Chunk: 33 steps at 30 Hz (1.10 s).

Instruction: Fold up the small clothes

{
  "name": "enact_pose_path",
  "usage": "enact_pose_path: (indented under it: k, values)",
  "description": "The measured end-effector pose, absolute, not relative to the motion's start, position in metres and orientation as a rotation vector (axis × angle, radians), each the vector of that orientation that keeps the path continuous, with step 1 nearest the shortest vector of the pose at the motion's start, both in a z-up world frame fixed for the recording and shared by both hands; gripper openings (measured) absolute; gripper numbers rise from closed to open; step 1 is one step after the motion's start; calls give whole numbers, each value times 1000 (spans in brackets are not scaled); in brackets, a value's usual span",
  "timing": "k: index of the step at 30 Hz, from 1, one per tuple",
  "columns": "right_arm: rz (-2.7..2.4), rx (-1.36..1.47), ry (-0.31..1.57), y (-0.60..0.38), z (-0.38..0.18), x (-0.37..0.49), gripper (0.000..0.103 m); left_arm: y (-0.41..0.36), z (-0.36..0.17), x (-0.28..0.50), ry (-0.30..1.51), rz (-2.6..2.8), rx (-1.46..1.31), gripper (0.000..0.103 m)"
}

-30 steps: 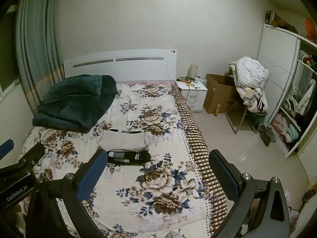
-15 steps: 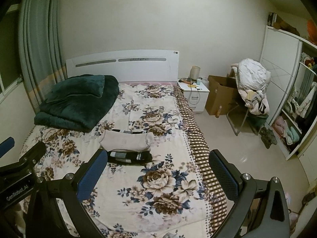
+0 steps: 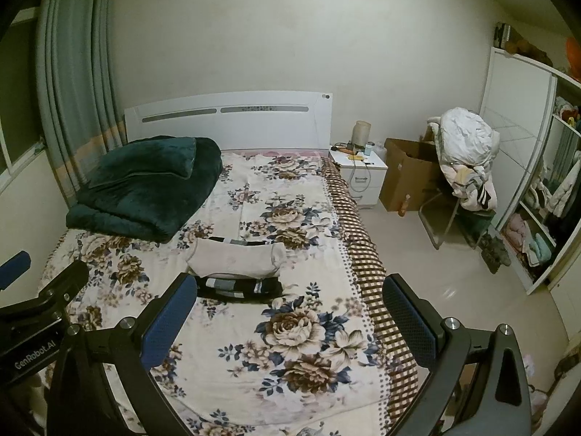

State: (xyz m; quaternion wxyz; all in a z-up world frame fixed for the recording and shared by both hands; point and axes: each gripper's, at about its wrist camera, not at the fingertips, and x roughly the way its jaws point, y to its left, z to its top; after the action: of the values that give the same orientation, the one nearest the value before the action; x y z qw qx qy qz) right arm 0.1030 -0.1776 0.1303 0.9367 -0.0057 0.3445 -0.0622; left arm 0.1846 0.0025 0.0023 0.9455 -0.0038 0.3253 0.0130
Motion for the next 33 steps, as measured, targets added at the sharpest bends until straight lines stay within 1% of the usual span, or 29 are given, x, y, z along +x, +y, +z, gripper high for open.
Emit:
enact_pose_path:
  k: [33]
  values:
    - [-125, -10, 699, -175, 132, 103, 103, 2, 5, 186, 663, 22, -7, 103]
